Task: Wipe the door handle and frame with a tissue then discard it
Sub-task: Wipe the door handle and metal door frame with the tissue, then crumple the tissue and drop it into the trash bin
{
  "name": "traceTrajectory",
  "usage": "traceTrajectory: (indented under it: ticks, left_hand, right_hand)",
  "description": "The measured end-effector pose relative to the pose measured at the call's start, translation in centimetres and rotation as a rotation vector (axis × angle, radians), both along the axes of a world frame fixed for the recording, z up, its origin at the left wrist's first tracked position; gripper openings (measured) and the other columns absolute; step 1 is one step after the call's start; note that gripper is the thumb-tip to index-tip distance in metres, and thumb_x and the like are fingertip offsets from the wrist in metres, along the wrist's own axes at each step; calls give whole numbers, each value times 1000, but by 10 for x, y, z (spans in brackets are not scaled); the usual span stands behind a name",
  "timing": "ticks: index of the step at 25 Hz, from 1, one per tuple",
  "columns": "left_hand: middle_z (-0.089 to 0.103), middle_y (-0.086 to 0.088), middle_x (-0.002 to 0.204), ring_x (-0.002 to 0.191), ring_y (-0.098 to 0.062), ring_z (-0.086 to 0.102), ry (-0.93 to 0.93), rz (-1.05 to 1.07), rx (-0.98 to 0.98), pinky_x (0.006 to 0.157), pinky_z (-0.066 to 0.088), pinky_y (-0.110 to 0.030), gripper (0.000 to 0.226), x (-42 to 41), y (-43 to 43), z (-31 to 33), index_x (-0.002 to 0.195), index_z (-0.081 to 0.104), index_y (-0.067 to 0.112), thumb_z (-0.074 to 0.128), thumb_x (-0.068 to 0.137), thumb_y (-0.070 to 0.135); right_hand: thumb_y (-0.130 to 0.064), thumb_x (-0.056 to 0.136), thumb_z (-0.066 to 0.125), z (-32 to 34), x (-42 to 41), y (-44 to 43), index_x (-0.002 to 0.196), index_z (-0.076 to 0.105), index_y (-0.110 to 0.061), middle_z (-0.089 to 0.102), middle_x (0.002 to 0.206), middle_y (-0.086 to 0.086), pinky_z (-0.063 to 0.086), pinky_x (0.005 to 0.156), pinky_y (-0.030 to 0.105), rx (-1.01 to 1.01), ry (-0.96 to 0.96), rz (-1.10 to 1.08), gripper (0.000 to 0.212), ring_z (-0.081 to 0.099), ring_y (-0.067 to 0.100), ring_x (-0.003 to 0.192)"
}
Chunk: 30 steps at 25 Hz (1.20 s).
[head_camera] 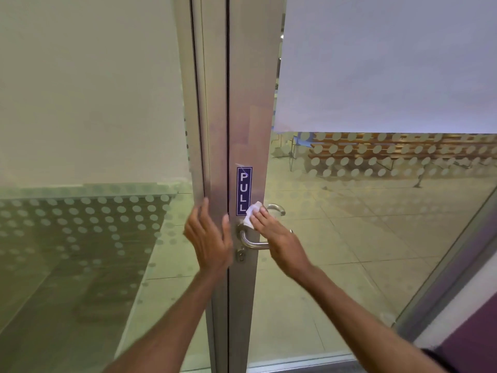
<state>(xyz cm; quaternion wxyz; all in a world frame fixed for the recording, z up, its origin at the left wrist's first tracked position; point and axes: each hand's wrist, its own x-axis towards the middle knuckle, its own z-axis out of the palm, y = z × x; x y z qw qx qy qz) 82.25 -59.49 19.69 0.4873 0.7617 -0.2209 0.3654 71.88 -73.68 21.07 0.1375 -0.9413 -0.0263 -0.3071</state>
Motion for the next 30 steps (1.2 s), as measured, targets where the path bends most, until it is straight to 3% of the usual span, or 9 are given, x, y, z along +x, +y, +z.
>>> traceTrajectory:
  ticks: [3, 5, 7, 11, 14, 17, 22, 26, 30]
  left_hand:
    - [67, -6, 94, 92, -29, 63, 601, -464, -437, 77, 45, -14, 52, -52, 2, -48, 111, 61, 10, 46, 93, 56]
    - [73, -13, 99, 95, -30, 69, 1057, -710, -666, 75, 53, -23, 55, -72, 2, -70, 109, 68, 7, 54, 90, 57]
    - [73, -12, 112, 104, -24, 70, 1313, -867, -698, 78, 55, -28, 52, -87, 7, -90, 119, 68, 11, 54, 87, 50]
    - [74, -11, 110, 99, -22, 72, 1478, -943, -683, 74, 57, -28, 39, -108, 18, -126, 121, 64, 3, 60, 92, 28]
    - [76, -8, 92, 79, -19, 73, 1616, -973, -591, 64, 59, -29, 27, -127, 24, -147, 113, 66, 5, 54, 98, 24]
    - [70, -9, 79, 75, -24, 64, 1701, -976, -365, 73, 54, -36, 21, -156, 21, -165, 103, 68, 10, 54, 99, 26]
    - [58, -12, 71, 53, -18, 51, 1795, -1062, -130, 55, 41, -26, 31, -206, 1, -170, 96, 68, 2, 52, 99, 29]
    - [62, -19, 82, 72, -25, 55, 1807, -1111, 61, 56, 41, -28, 28, -249, -35, -168, 100, 66, 1, 48, 103, 23]
    - [70, -8, 73, 57, -15, 64, 1810, -1146, 221, 50, 46, -19, 13, -301, -86, -165, 96, 66, 4, 53, 97, 4]
  right_hand:
    - [26, 73, 38, -39, -22, 47, 146, 40, -10, 32, 156, 3, 29, 118, 31, 256, -34, -91, 82, 22, 15, 147]
    - [23, 78, 39, -65, -36, 69, 146, 38, -9, 30, 156, 5, 30, 118, 35, 330, 21, -159, 75, 21, 17, 147]
    - [16, 86, 38, -88, -51, 85, 148, 34, -9, 23, 157, 3, 25, 120, 34, 377, 118, -201, 66, 17, 15, 148]
    - [14, 86, 43, -118, -87, 100, 147, 35, -6, 23, 156, 4, 17, 121, 24, 525, 266, -207, 64, 19, 17, 148]
    - [-6, 91, 61, -133, -128, 103, 140, 48, -10, 40, 150, 1, 26, 115, 16, 777, 137, -352, 51, 32, 11, 143]
    - [-18, 90, 68, -147, -171, 101, 140, 50, -14, 50, 145, -2, 39, 108, 20, 1121, 29, -568, 53, 46, 7, 133]
    - [-3, 82, 73, -164, -236, 75, 139, 45, -6, 75, 98, 14, 55, 78, 27, 1497, 11, -664, 63, 69, 14, 83]
    - [4, 81, 71, -174, -285, 46, 127, 55, 0, 72, 84, 13, 55, 72, 31, 1636, -31, -715, 48, 68, 19, 75]
    - [11, 82, 67, -181, -337, 4, 115, 60, 3, 70, 79, 15, 55, 57, 25, 1762, -241, -831, 34, 67, 16, 61]
